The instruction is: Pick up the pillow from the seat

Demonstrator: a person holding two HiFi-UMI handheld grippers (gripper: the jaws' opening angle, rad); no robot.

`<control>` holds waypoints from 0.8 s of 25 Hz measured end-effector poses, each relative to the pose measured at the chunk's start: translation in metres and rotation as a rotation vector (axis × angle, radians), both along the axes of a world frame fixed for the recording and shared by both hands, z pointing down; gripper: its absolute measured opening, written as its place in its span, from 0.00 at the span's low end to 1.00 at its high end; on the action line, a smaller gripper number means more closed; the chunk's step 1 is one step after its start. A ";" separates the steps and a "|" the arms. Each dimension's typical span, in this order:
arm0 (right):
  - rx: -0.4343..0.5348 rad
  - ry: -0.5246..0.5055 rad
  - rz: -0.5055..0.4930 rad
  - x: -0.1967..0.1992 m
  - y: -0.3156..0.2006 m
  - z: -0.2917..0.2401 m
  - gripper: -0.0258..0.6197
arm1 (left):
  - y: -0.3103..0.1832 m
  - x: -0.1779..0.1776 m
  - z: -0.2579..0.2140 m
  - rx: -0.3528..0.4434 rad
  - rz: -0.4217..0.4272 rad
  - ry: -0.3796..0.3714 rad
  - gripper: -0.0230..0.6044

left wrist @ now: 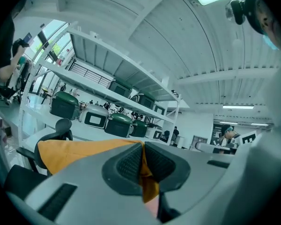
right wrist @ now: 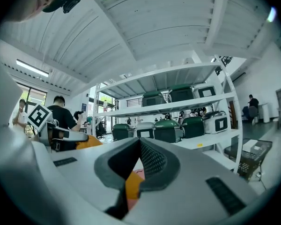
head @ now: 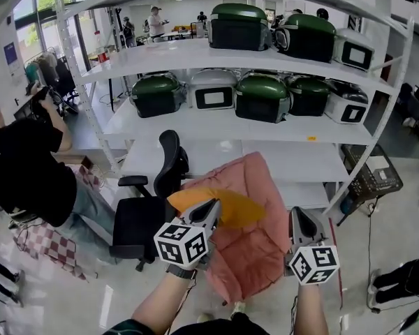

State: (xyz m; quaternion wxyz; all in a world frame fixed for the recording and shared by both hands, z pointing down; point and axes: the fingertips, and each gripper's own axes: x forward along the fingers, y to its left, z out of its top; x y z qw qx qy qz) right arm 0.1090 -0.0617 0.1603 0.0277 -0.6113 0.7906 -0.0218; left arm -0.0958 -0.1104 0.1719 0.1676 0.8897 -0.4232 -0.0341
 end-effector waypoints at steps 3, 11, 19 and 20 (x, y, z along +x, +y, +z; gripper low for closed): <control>0.014 0.002 0.000 -0.003 0.000 -0.009 0.04 | 0.001 -0.010 -0.013 0.020 -0.022 0.004 0.07; 0.042 0.012 0.006 -0.011 0.003 -0.026 0.04 | 0.004 -0.028 -0.026 0.035 -0.054 0.002 0.07; 0.041 0.026 -0.002 -0.021 0.003 -0.029 0.04 | 0.003 -0.042 -0.035 0.050 -0.080 -0.013 0.07; 0.041 0.028 -0.003 -0.022 0.002 -0.029 0.04 | 0.003 -0.044 -0.035 0.052 -0.082 -0.013 0.07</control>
